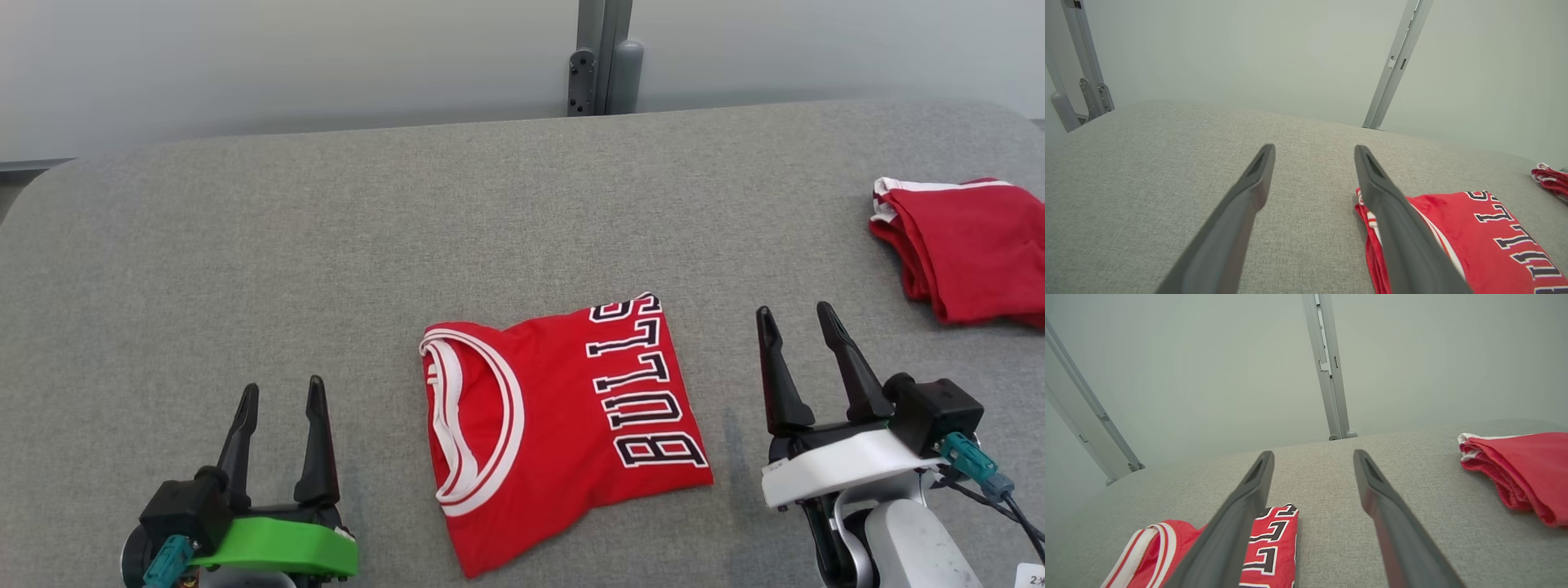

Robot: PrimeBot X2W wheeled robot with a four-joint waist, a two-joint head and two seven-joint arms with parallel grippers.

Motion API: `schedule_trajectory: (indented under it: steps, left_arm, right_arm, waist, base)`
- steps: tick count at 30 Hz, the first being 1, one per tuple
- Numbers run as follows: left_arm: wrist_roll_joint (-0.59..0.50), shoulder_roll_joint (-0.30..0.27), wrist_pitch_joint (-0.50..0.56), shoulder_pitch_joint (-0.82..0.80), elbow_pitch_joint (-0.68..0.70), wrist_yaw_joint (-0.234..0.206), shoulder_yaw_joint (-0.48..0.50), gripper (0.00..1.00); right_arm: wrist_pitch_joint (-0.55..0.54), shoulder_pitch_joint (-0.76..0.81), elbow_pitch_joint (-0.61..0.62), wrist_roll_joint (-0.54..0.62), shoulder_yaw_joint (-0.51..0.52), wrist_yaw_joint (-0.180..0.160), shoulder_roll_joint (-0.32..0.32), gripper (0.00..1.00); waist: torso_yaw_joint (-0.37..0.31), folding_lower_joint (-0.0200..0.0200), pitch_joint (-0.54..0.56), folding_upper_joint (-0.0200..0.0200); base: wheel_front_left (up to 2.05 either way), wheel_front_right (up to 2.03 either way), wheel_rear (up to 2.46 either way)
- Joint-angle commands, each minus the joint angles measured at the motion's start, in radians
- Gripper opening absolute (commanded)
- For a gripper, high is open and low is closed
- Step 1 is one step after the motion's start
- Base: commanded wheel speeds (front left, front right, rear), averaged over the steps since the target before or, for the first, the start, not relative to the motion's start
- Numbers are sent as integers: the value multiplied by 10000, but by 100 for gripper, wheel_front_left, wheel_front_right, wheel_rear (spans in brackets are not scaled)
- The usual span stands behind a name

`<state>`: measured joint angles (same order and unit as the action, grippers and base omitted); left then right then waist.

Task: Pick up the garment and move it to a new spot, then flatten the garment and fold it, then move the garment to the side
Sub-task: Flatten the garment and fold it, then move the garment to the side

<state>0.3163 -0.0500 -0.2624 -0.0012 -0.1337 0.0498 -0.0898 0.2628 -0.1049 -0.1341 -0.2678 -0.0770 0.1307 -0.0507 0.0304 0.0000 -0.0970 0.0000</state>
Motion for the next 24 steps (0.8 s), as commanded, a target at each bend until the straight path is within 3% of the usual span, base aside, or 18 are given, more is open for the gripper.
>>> schedule_trajectory:
  steps: [1,14,24]
  left_arm:
    - [22,-14,-27,115,41,-68,41,100]
    - [-41,-14,-27,149,-15,-123,-53,100]
    - [84,-16,-27,-1,-75,-163,-247,100]
  right_arm:
    - [22,113,48,-71,15,-1,-4,100]
    - [-5,148,-300,-108,87,-1,-7,100]
    - [-2826,-866,-1508,-658,-270,-1,-78,100]
  waist:
    - [-41,0,31,0]
    - [-32,0,142,0]
    - [295,0,7,0]
  base:
    - [0,0,0]
    - [0,0,0]
    - [0,0,0]
